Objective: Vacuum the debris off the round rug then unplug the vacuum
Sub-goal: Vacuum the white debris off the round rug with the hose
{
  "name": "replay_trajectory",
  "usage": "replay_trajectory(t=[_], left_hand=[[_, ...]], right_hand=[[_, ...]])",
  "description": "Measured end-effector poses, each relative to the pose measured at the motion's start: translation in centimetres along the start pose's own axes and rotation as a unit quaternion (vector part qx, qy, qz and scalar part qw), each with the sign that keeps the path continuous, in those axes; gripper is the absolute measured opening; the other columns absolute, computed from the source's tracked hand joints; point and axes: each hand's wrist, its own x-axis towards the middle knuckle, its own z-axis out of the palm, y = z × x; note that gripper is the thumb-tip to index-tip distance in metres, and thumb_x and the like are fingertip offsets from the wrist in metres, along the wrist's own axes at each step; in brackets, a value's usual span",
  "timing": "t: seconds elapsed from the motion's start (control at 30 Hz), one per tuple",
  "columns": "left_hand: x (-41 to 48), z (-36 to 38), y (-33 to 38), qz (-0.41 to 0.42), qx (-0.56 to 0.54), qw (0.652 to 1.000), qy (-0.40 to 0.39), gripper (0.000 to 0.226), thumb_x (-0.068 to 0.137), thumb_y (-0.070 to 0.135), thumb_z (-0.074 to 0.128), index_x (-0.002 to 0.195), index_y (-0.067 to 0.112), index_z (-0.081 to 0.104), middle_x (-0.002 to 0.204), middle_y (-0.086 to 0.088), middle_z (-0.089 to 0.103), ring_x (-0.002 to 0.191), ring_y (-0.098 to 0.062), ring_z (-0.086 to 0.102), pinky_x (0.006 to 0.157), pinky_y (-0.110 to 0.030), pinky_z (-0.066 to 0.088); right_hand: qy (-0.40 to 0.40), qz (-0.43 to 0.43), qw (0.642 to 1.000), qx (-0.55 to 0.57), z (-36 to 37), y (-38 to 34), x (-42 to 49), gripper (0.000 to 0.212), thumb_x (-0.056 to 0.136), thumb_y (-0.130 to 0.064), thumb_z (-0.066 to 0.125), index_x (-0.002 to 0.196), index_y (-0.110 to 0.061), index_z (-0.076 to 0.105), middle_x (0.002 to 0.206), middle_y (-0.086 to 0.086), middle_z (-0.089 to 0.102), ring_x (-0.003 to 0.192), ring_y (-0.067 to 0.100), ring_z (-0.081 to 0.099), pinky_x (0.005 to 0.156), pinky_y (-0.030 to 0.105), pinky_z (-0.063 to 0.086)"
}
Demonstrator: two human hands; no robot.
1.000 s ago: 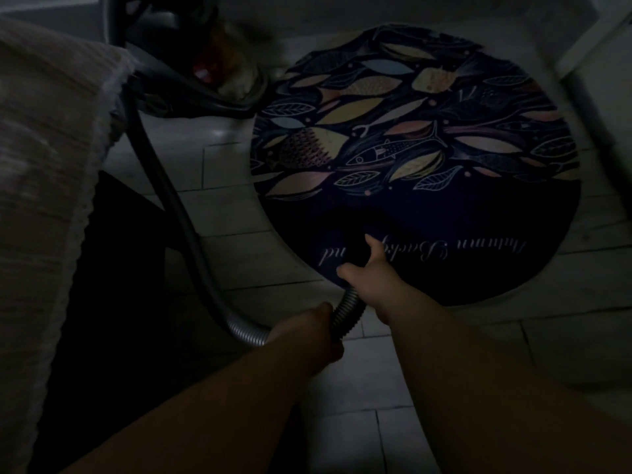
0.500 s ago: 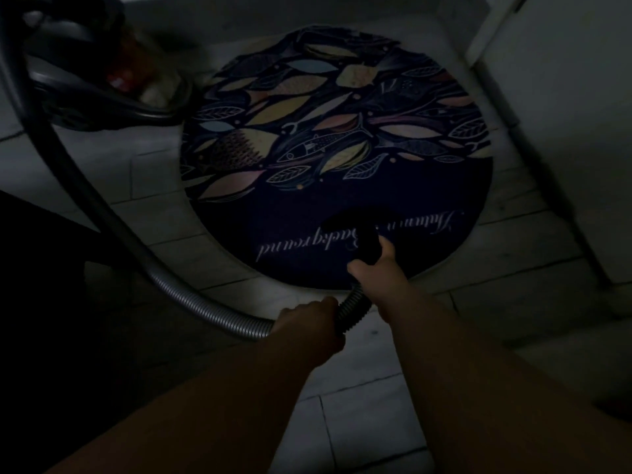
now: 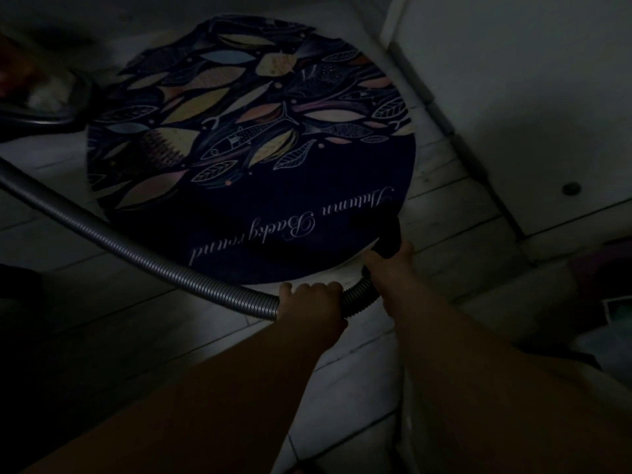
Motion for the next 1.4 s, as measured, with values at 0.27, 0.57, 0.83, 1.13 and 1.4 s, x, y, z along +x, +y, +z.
replay_trajectory(t=[0.27,0.57,0.83,1.13,1.4], left_hand=[[-3.9,0.7,-5.3,-0.014,-0.013,1.0,-0.013,0.035,0.088,0.047,0.051,0.114,0.024,0.048,0.112,0.003,0.059,0.103,-0.019,0.055,0.101,-0.042,0.028],[-10.3,0.4,-13.8,-0.085,-0.052,0.995,-0.003,0.03,0.087,0.044,0.051,0.111,0.026,0.048,0.111,0.004,0.059,0.103,-0.019,0.055,0.095,-0.038,0.03],[-16.0,0.9,-19.5,-0.147,-0.119,0.982,-0.017,0.029,0.085,0.041,0.053,0.111,0.027,0.05,0.114,0.003,0.061,0.108,-0.021,0.056,0.094,-0.038,0.03],[-19.2,1.6,-21.1,-0.164,-0.091,0.982,-0.036,0.036,0.086,0.038,0.051,0.12,0.03,0.046,0.121,0.002,0.059,0.114,-0.023,0.055,0.097,-0.038,0.028],[-18.0,2.7,-15.6,-0.095,-0.04,0.995,-0.014,0.03,0.084,0.04,0.053,0.11,0.025,0.05,0.112,0.0,0.059,0.109,-0.026,0.053,0.097,-0.043,0.029]], right_hand=[[-0.003,-0.011,1.0,0.029,4.9,2.2,-3.7,0.086,0.093,-0.016,0.061,0.155,-0.03,0.004,0.143,0.008,0.043,0.103,0.024,0.051,0.081,0.034,0.047],[-0.079,-0.024,0.997,0.013,14.3,2.2,-9.1,0.088,0.092,-0.015,0.063,0.155,-0.029,0.004,0.145,0.009,0.04,0.101,0.021,0.048,0.082,0.033,0.044],[-0.155,-0.031,0.985,-0.075,20.9,2.7,-13.8,0.088,0.092,-0.015,0.062,0.155,-0.033,0.002,0.142,0.011,0.043,0.101,0.024,0.05,0.089,0.04,0.048],[-0.191,-0.008,0.973,-0.129,23.1,3.6,-16.6,0.086,0.092,-0.017,0.061,0.154,-0.037,0.005,0.143,0.012,0.043,0.112,0.032,0.053,0.097,0.049,0.049],[-0.156,0.0,0.981,-0.116,16.5,5.3,-14.6,0.081,0.094,-0.019,0.058,0.155,-0.034,0.008,0.143,0.013,0.043,0.105,0.029,0.052,0.094,0.044,0.049]])
